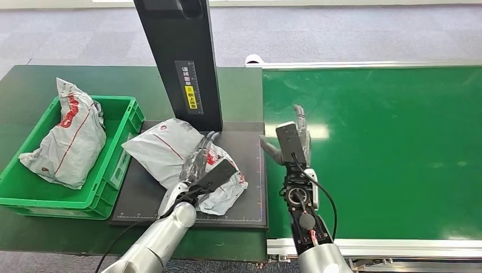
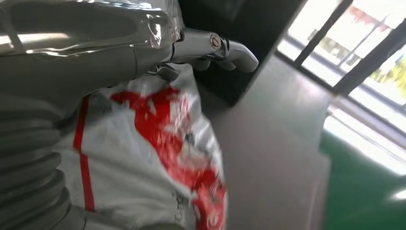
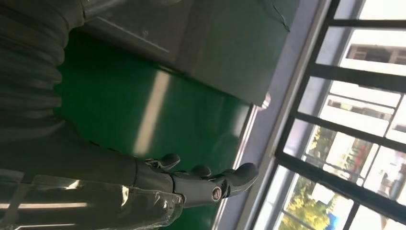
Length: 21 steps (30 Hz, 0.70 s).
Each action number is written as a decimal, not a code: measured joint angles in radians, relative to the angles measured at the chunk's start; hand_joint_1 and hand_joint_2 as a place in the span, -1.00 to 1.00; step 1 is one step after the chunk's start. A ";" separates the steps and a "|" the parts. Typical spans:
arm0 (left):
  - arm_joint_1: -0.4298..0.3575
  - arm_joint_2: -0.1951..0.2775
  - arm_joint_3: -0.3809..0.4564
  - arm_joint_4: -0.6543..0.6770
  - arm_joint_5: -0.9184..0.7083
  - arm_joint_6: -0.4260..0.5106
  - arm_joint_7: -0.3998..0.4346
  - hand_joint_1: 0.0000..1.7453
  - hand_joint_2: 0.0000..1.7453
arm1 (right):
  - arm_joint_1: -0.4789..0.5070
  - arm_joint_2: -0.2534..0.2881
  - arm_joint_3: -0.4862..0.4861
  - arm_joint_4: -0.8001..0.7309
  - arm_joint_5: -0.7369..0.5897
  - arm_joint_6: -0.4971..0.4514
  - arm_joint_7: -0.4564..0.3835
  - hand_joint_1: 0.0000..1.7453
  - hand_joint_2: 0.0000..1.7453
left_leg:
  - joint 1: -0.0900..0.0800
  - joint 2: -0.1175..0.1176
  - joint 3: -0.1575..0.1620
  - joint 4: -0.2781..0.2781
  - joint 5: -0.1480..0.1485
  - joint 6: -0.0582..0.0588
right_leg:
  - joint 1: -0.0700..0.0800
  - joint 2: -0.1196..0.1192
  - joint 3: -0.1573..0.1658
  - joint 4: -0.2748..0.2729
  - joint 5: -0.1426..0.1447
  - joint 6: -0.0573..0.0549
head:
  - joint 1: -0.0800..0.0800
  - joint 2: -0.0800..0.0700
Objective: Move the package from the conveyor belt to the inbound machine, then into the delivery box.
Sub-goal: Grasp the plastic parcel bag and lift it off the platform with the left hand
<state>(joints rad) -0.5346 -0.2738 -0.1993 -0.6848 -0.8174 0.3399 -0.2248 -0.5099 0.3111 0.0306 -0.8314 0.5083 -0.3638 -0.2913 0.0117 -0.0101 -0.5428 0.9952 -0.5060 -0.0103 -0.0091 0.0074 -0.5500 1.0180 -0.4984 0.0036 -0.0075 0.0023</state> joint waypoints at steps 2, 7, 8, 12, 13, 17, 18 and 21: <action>-0.020 -0.003 -0.027 0.050 -0.061 -0.029 0.043 0.90 1.00 | -0.002 0.010 -0.001 0.041 -0.021 0.063 -0.009 -1.00 1.00 | 0.000 0.000 0.000 0.000 0.000 0.000 | 0.000 0.000 0.000 0.000 0.000 0.000 | 0.000 0.000; -0.049 -0.006 -0.059 0.120 -0.105 -0.046 0.053 0.99 1.00 | -0.003 0.029 -0.003 0.119 -0.051 0.113 -0.042 -1.00 1.00 | 0.000 -0.001 0.000 0.000 0.000 0.000 | 0.000 0.000 0.001 0.000 0.000 0.000 | 0.000 0.000; -0.052 -0.006 -0.060 0.126 -0.106 -0.044 0.049 1.00 1.00 | -0.002 0.031 -0.003 0.128 -0.057 0.117 -0.052 -1.00 1.00 | 0.000 -0.001 0.001 0.000 0.000 0.000 | 0.000 0.000 0.002 0.000 0.000 0.000 | 0.000 0.000; -0.056 -0.007 -0.062 0.139 -0.106 -0.020 0.023 1.00 1.00 | -0.001 0.031 -0.004 0.147 -0.075 0.143 -0.096 -1.00 1.00 | 0.000 -0.001 0.001 0.000 0.000 0.000 | 0.000 0.000 0.003 0.000 0.000 0.000 | 0.000 0.000; -0.057 -0.007 -0.062 0.140 -0.104 -0.012 0.012 1.00 1.00 | -0.001 0.031 -0.004 0.149 -0.076 0.147 -0.103 -1.00 1.00 | 0.000 -0.001 0.001 0.000 0.000 0.000 | 0.000 0.000 0.003 0.000 0.000 0.000 | 0.000 0.000; -0.051 -0.010 -0.052 0.140 -0.075 0.044 -0.054 1.00 1.00 | 0.005 0.031 -0.004 0.150 -0.083 0.151 -0.119 -1.00 1.00 | 0.000 -0.001 0.001 0.000 0.000 0.000 | 0.000 0.000 0.002 0.000 0.000 0.000 | 0.000 0.000; -0.047 -0.011 -0.048 0.138 -0.064 0.068 -0.078 1.00 1.00 | 0.006 0.031 -0.005 0.150 -0.087 0.151 -0.123 -1.00 1.00 | 0.000 0.000 0.001 0.000 0.000 0.000 | 0.000 0.000 0.001 0.000 0.000 0.000 | 0.000 0.000; -0.026 -0.015 -0.032 0.114 -0.035 0.184 -0.168 1.00 1.00 | 0.010 0.031 -0.007 0.150 -0.101 0.151 -0.142 -1.00 1.00 | 0.000 0.000 -0.001 0.000 0.000 0.000 | 0.000 0.000 0.000 0.000 0.000 0.000 | 0.000 0.000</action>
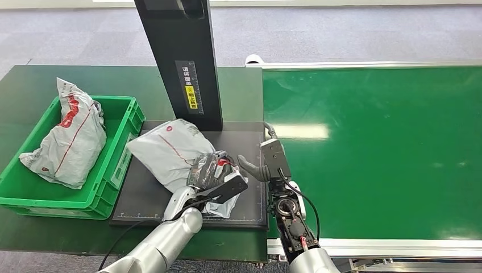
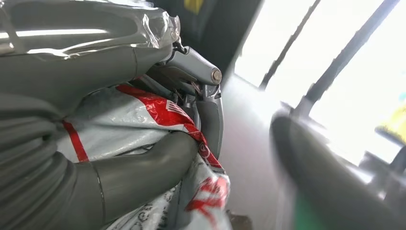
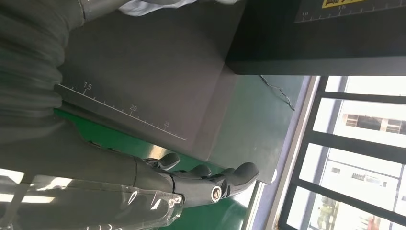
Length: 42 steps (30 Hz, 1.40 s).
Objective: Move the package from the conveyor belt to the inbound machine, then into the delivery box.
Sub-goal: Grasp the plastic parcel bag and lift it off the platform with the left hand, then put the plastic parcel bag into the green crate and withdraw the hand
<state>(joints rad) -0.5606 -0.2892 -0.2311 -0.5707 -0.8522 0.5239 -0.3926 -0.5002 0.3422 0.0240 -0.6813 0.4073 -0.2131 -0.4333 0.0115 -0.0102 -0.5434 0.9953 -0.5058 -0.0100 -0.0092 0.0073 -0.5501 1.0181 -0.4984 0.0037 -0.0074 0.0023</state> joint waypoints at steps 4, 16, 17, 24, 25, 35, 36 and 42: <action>0.019 -0.004 0.018 -0.038 -0.014 0.096 -0.044 1.00 1.00 | 0.001 0.000 -0.004 0.000 -0.015 0.001 -0.014 -1.00 1.00 | 0.000 0.000 -0.001 0.000 0.000 0.000 | 0.000 0.000 -0.001 0.000 0.000 0.000 | 0.000 0.000; 0.055 -0.004 0.050 -0.124 -0.067 0.164 -0.051 1.00 1.00 | 0.001 0.000 -0.012 0.003 -0.027 0.008 -0.024 -1.00 1.00 | 0.000 0.000 -0.002 0.000 0.000 0.000 | 0.000 0.000 -0.001 0.000 0.000 0.000 | 0.000 0.000; 0.056 -0.004 0.051 -0.126 -0.067 0.164 -0.051 1.00 1.00 | 0.001 0.000 -0.012 0.003 -0.027 0.009 -0.024 -1.00 1.00 | 0.000 0.000 -0.002 0.000 0.000 0.000 | 0.000 0.000 -0.001 0.000 0.000 0.000 | 0.000 0.000; 0.100 -0.024 0.099 -0.216 -0.195 0.165 -0.130 1.00 1.00 | 0.001 0.001 -0.013 0.005 -0.045 0.021 -0.042 -1.00 1.00 | 0.000 0.000 -0.002 0.000 0.000 0.000 | 0.000 0.000 -0.002 0.000 0.000 0.000 | 0.000 0.000; 0.118 -0.032 0.117 -0.262 -0.228 0.166 -0.162 1.00 1.00 | 0.000 0.001 -0.013 0.006 -0.051 0.024 -0.047 -1.00 1.00 | 0.000 0.000 -0.003 0.000 0.000 0.000 | 0.000 0.000 -0.002 0.000 0.000 0.000 | 0.000 0.000; 0.254 -0.038 0.182 -0.976 -0.346 0.172 -0.304 1.00 1.00 | -0.002 0.001 -0.011 0.031 -0.079 0.037 -0.069 -1.00 1.00 | 0.001 0.001 -0.005 0.000 0.000 0.000 | 0.001 0.001 -0.004 0.001 0.000 0.000 | 0.000 0.000; 0.256 -0.037 0.193 -1.023 -0.368 0.172 -0.304 1.00 1.00 | -0.003 0.001 -0.011 0.033 -0.079 0.038 -0.071 -1.00 1.00 | 0.001 0.001 -0.005 0.000 0.000 0.000 | 0.001 0.001 -0.004 0.000 0.000 0.000 | 0.000 0.000; 0.205 -0.033 0.308 -1.198 -0.474 0.173 -0.304 1.00 1.00 | -0.021 0.001 -0.005 0.066 -0.085 0.038 -0.086 -1.00 1.00 | 0.001 0.001 -0.005 0.000 0.001 0.000 | 0.000 0.001 -0.004 0.001 0.000 0.000 | 0.000 0.000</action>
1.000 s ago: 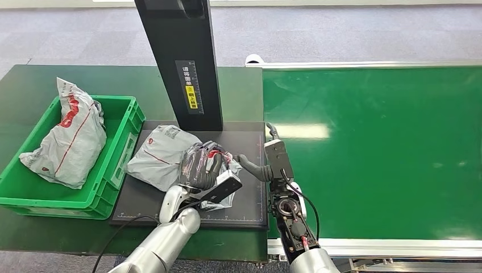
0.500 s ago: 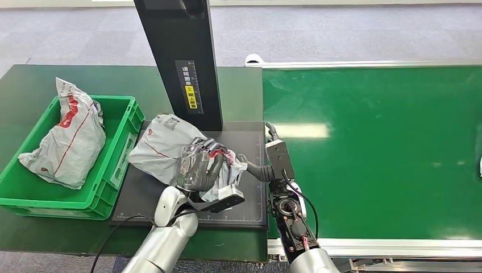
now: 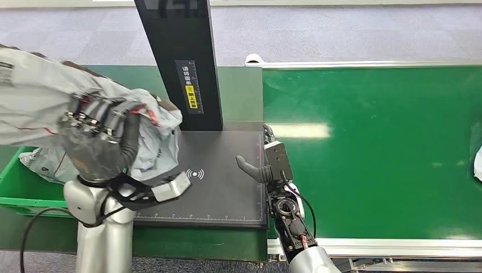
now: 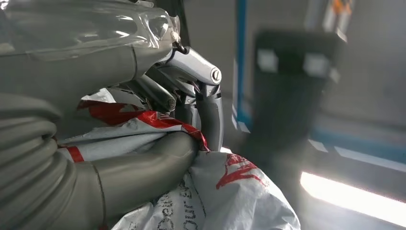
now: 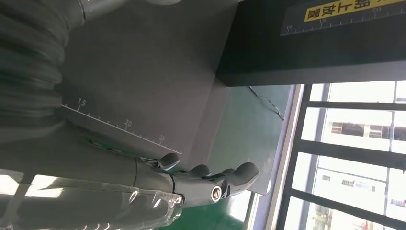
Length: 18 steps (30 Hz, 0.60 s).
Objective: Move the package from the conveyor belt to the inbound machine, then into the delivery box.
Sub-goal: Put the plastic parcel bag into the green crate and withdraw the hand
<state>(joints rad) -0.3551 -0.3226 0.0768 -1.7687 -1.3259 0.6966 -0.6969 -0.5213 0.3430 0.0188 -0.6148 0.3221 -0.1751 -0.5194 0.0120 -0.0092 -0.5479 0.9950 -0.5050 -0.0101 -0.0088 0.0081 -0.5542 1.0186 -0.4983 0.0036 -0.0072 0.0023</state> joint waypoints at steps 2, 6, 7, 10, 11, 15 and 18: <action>-0.042 0.006 0.070 -0.029 -0.010 0.000 0.000 1.00 1.00 | -0.003 0.000 0.005 0.012 -0.004 -0.001 -0.007 -1.00 1.00 | 0.000 0.000 0.000 0.000 0.000 0.000 | 0.000 0.000 0.000 0.000 0.000 0.000 | 0.000 0.000; -0.112 0.024 0.202 -0.023 -0.082 -0.001 0.046 1.00 1.00 | -0.004 0.000 0.018 0.027 -0.013 -0.007 -0.014 -1.00 1.00 | 0.000 -0.001 0.000 0.000 0.000 0.000 | 0.000 0.000 -0.001 0.000 0.000 0.000 | 0.000 0.000; -0.131 0.037 0.233 0.013 -0.122 -0.001 0.109 1.00 1.00 | -0.004 0.000 0.020 0.029 -0.015 -0.011 -0.014 -1.00 1.00 | 0.000 -0.001 0.001 0.000 0.000 -0.001 | 0.000 0.000 -0.001 0.000 0.000 0.000 | 0.000 0.000; -0.190 0.140 0.247 0.245 -0.210 -0.005 0.516 1.00 1.00 | -0.003 -0.001 0.025 0.032 -0.020 -0.019 -0.014 -1.00 1.00 | 0.000 0.001 0.001 0.000 0.001 -0.002 | 0.000 0.000 -0.002 0.001 0.001 -0.001 | 0.000 0.000; -0.206 0.179 0.225 0.331 -0.214 -0.006 0.683 1.00 1.00 | -0.002 -0.001 0.026 0.032 -0.021 -0.019 -0.014 -1.00 1.00 | 0.000 0.001 0.001 0.000 0.002 -0.003 | 0.001 0.001 -0.002 0.001 0.001 -0.002 | 0.000 0.000; -0.257 0.279 0.154 0.565 -0.216 -0.005 1.041 1.00 1.00 | 0.001 -0.001 0.030 0.032 -0.022 -0.019 -0.013 -1.00 1.00 | 0.001 0.003 0.001 0.000 0.003 -0.003 | 0.001 0.002 -0.002 0.002 0.002 -0.003 | 0.000 0.000; -0.301 0.323 0.117 0.715 -0.216 -0.023 1.015 1.00 1.00 | 0.002 -0.001 0.032 0.032 -0.022 -0.018 -0.009 -1.00 1.00 | 0.000 0.003 0.000 0.000 0.003 -0.003 | 0.001 0.002 -0.002 0.001 0.002 -0.003 | 0.000 0.000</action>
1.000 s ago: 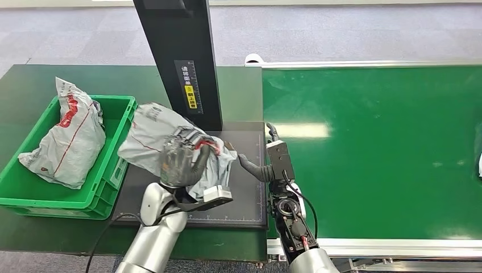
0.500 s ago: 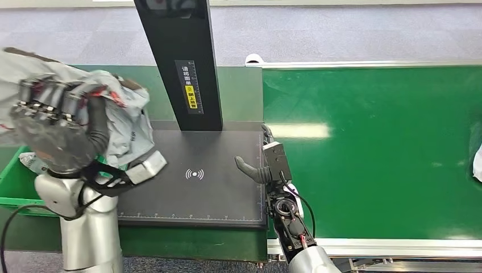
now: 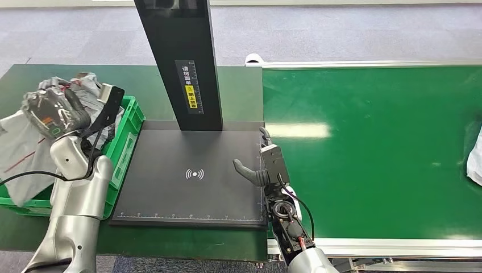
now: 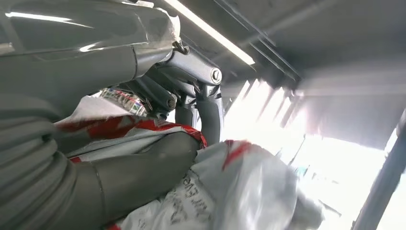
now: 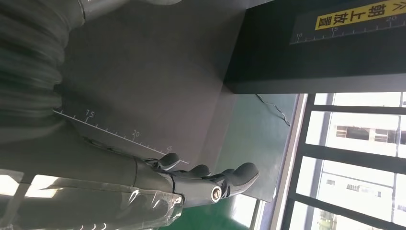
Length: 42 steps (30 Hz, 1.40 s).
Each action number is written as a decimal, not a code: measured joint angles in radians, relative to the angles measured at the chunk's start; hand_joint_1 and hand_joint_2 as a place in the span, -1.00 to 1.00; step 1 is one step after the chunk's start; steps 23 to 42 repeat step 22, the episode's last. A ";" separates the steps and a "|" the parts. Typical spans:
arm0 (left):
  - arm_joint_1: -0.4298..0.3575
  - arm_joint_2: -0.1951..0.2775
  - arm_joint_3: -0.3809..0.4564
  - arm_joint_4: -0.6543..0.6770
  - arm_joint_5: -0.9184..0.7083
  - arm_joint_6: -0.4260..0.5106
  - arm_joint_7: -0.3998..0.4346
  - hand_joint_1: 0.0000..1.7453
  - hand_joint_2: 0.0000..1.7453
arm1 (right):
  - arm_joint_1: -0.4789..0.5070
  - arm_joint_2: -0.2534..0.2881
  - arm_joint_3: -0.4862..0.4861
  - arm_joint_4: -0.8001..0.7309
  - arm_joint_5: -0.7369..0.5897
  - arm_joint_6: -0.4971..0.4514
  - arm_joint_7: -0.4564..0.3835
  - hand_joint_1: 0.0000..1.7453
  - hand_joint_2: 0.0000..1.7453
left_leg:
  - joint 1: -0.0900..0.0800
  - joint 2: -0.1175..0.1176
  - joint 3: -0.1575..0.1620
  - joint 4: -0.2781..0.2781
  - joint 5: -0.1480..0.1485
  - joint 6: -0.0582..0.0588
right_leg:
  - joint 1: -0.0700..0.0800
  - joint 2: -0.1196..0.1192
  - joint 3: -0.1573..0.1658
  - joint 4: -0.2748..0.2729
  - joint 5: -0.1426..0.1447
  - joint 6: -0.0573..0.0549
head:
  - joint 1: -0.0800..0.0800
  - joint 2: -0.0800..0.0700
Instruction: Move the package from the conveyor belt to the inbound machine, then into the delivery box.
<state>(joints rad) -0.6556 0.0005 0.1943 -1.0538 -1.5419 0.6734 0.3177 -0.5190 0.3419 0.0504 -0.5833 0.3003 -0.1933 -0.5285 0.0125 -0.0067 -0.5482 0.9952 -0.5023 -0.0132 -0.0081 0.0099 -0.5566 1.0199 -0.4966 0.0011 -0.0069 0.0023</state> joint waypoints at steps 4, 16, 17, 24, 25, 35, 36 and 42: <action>-0.070 0.046 -0.036 0.233 0.000 -0.063 0.050 1.00 1.00 | 0.001 0.000 0.006 0.000 0.005 0.006 0.012 -1.00 1.00 | 0.000 0.001 0.000 0.000 0.000 0.000 | 0.000 0.001 -0.001 0.000 0.000 0.000 | 0.000 0.000; -0.122 0.093 -0.057 0.493 0.000 -0.037 0.063 -1.00 1.00 | 0.003 0.000 0.014 0.000 0.026 0.017 0.035 -1.00 1.00 | 0.000 0.001 -0.001 0.000 0.000 0.000 | 0.000 0.002 -0.001 0.000 0.000 0.000 | 0.000 0.000; -0.114 0.093 -0.050 0.478 0.001 -0.009 0.041 -1.00 1.00 | 0.003 0.000 0.015 0.000 0.028 0.017 0.035 -1.00 1.00 | 0.000 0.001 -0.001 0.000 0.000 0.000 | 0.000 0.002 -0.001 0.000 0.000 0.000 | 0.000 0.000; -0.031 0.058 0.023 0.250 0.050 0.020 -0.226 -1.00 -1.00 | 0.006 0.000 0.015 0.002 0.034 0.015 0.033 -1.00 1.00 | 0.000 0.001 -0.001 0.000 0.000 0.000 | 0.000 0.002 -0.002 0.000 0.000 0.000 | 0.000 0.000; -0.031 0.058 0.023 0.250 0.050 0.020 -0.226 -1.00 -1.00 | 0.006 0.000 0.015 0.002 0.034 0.015 0.033 -1.00 1.00 | 0.000 0.001 -0.001 0.000 0.000 0.000 | 0.000 0.002 -0.002 0.000 0.000 0.000 | 0.000 0.000; -0.031 0.058 0.023 0.250 0.050 0.020 -0.226 -1.00 -1.00 | 0.006 0.000 0.015 0.002 0.034 0.015 0.033 -1.00 1.00 | 0.000 0.001 -0.001 0.000 0.000 0.000 | 0.000 0.002 -0.002 0.000 0.000 0.000 | 0.000 0.000; -0.031 0.058 0.023 0.250 0.050 0.020 -0.226 -1.00 -1.00 | 0.006 0.000 0.015 0.002 0.034 0.015 0.033 -1.00 1.00 | 0.000 0.001 -0.001 0.000 0.000 0.000 | 0.000 0.002 -0.002 0.000 0.000 0.000 | 0.000 0.000; -0.031 0.058 0.023 0.250 0.050 0.020 -0.226 -1.00 -1.00 | 0.006 0.000 0.015 0.002 0.034 0.015 0.033 -1.00 1.00 | 0.000 0.001 -0.001 0.000 0.000 0.000 | 0.000 0.002 -0.002 0.000 0.000 0.000 | 0.000 0.000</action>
